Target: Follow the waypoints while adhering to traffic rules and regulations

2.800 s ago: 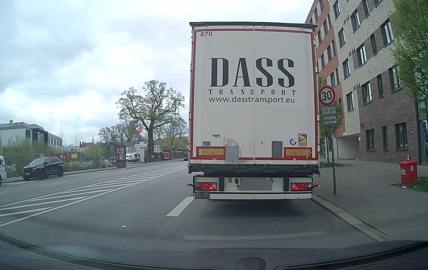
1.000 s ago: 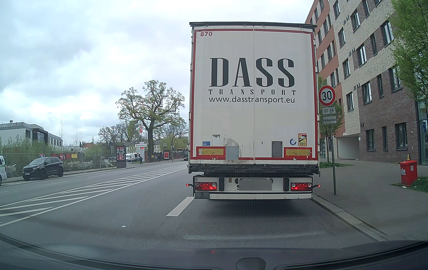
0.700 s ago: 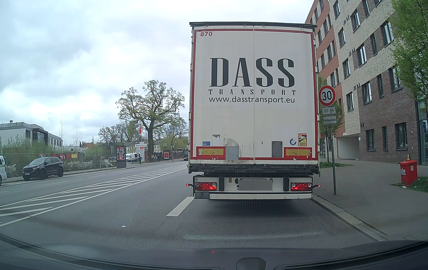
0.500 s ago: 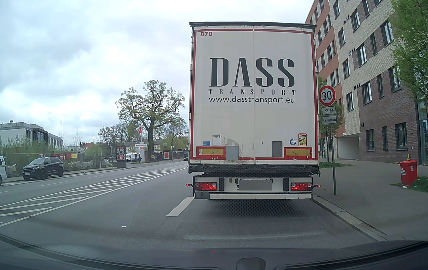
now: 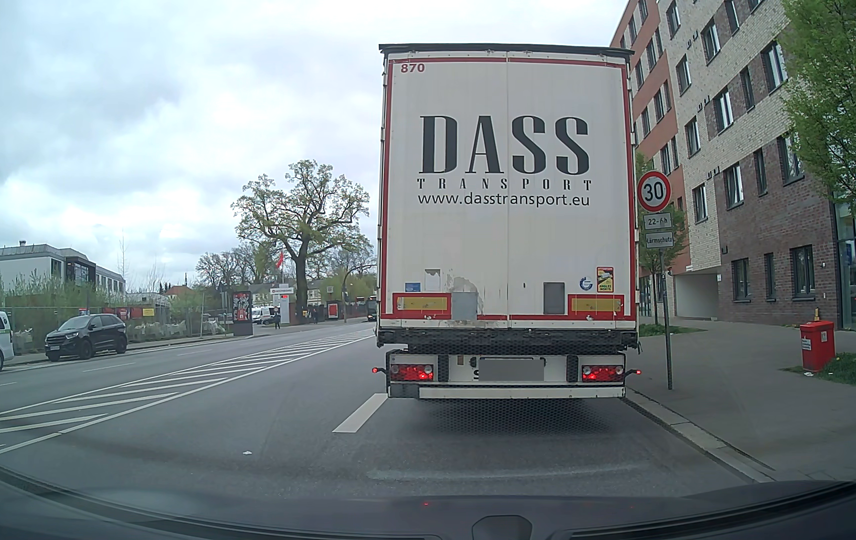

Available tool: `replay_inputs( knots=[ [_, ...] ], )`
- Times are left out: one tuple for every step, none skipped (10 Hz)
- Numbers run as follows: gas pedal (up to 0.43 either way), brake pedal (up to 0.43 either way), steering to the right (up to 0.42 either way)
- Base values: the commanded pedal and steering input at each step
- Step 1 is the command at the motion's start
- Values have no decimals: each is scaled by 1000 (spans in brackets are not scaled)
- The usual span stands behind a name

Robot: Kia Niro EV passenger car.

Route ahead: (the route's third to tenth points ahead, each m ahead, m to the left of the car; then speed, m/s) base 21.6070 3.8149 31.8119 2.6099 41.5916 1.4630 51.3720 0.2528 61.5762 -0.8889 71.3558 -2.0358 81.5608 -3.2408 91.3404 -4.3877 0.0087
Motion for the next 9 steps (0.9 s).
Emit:
replay_inputs(
  knots=[
    [0,0,14],
    [0,0,14],
    [0,0,14],
    [0,6,15],
    [0,0,15],
    [0,0,14],
    [0,0,14],
    [0,6,15],
    [0,6,14]
  ],
)
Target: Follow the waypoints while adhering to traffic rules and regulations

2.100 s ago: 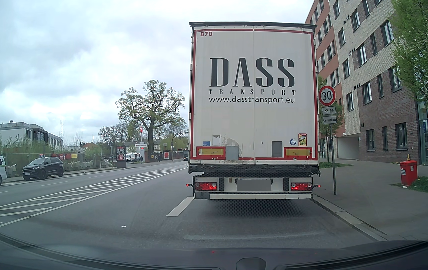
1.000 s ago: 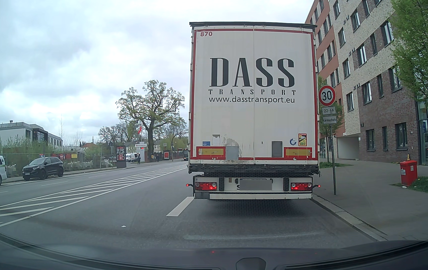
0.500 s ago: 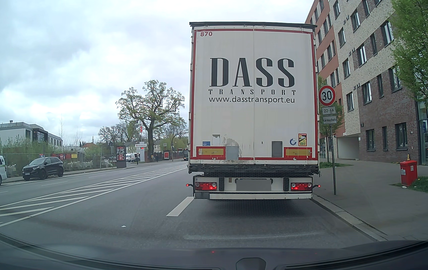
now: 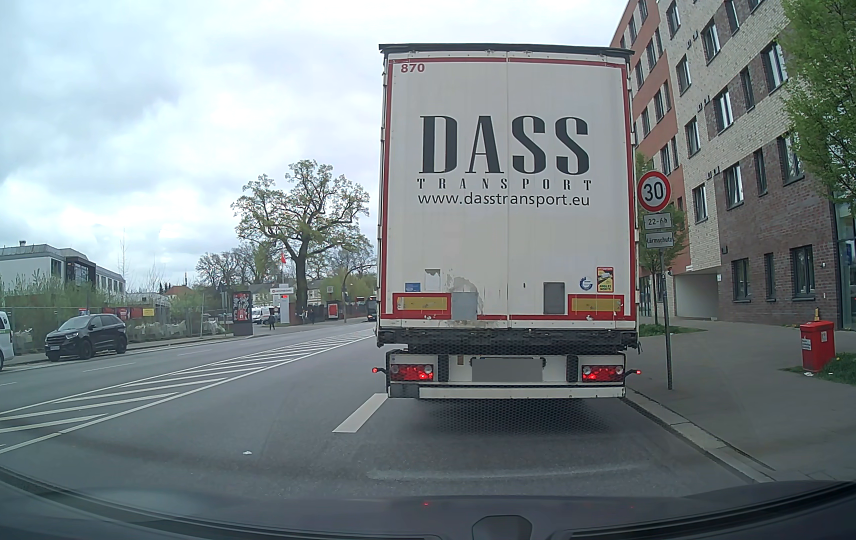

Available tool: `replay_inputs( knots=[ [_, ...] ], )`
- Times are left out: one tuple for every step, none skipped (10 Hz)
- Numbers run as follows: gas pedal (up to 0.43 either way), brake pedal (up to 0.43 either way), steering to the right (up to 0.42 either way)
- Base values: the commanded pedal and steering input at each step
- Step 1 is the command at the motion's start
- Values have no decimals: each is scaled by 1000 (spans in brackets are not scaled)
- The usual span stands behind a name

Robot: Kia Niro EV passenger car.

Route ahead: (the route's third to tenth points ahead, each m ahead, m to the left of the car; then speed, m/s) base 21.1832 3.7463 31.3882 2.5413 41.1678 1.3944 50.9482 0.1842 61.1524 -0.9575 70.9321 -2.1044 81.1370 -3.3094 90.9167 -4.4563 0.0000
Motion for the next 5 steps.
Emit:
replay_inputs(
  knots=[
    [0,6,15],
    [0,6,14],
    [0,0,14],
    [0,0,15],
    [0,0,14]
  ],
)
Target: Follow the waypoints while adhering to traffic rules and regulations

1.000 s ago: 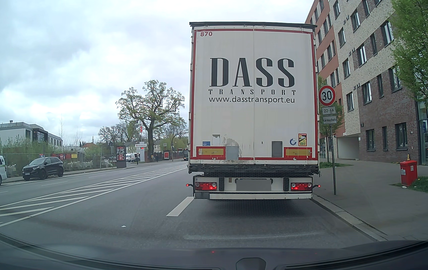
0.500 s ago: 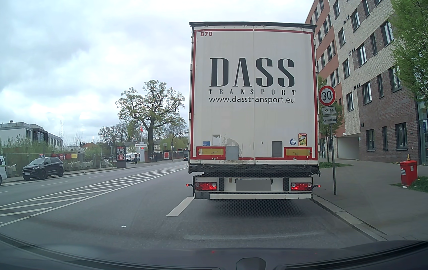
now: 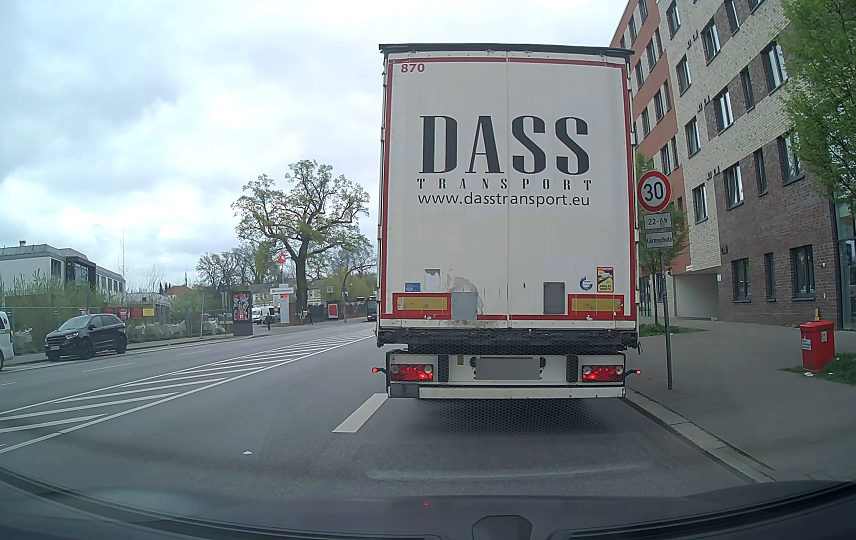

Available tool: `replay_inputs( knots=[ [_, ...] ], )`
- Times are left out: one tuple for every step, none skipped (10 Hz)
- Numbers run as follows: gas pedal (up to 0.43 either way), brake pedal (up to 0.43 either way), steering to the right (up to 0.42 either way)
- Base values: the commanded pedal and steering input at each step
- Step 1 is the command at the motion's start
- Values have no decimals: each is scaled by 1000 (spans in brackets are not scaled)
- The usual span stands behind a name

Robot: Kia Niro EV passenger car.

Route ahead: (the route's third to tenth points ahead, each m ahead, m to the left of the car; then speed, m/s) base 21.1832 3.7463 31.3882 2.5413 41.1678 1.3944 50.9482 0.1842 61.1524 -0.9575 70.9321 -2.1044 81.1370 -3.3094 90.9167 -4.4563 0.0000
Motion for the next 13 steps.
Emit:
replay_inputs(
  knots=[
    [0,6,14],
    [0,0,15],
    [0,0,14],
    [0,6,14],
    [0,0,14],
    [0,0,14],
    [0,6,14],
    [0,0,14],
    [0,0,14],
    [0,6,14],
    [0,6,14],
    [0,0,14],
    [0,0,15]
  ],
)
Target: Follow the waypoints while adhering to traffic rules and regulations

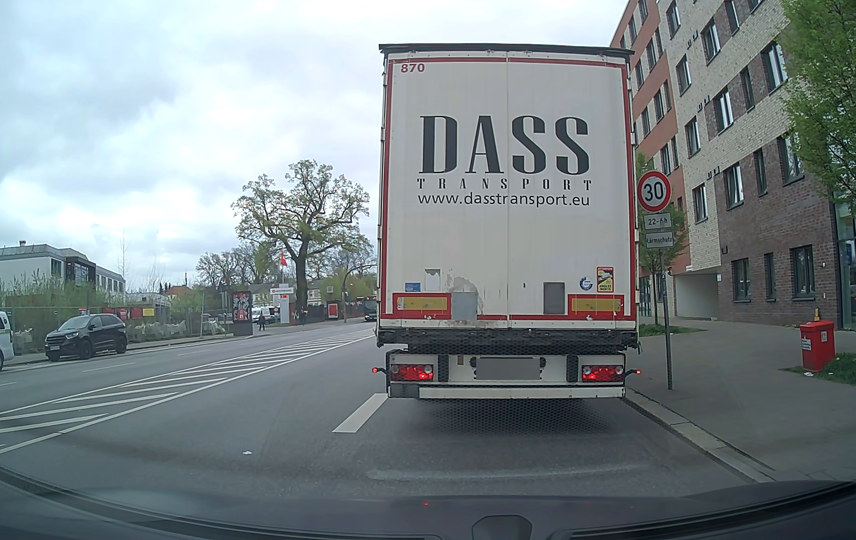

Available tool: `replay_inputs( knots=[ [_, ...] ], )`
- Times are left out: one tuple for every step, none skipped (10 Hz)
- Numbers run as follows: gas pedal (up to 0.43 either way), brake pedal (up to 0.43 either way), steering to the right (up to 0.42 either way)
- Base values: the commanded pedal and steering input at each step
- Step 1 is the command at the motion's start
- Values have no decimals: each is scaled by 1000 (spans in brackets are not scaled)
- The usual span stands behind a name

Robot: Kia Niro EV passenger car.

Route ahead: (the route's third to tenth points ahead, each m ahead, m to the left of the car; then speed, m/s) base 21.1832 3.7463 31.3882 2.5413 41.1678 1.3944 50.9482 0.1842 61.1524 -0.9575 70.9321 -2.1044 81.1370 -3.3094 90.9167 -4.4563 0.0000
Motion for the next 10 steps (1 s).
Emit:
replay_inputs(
  knots=[
    [0,6,14],
    [0,0,14],
    [0,0,15],
    [0,6,14],
    [0,6,14],
    [0,6,15],
    [0,0,15],
    [0,0,14],
    [0,6,14],
    [0,0,14]
  ],
)
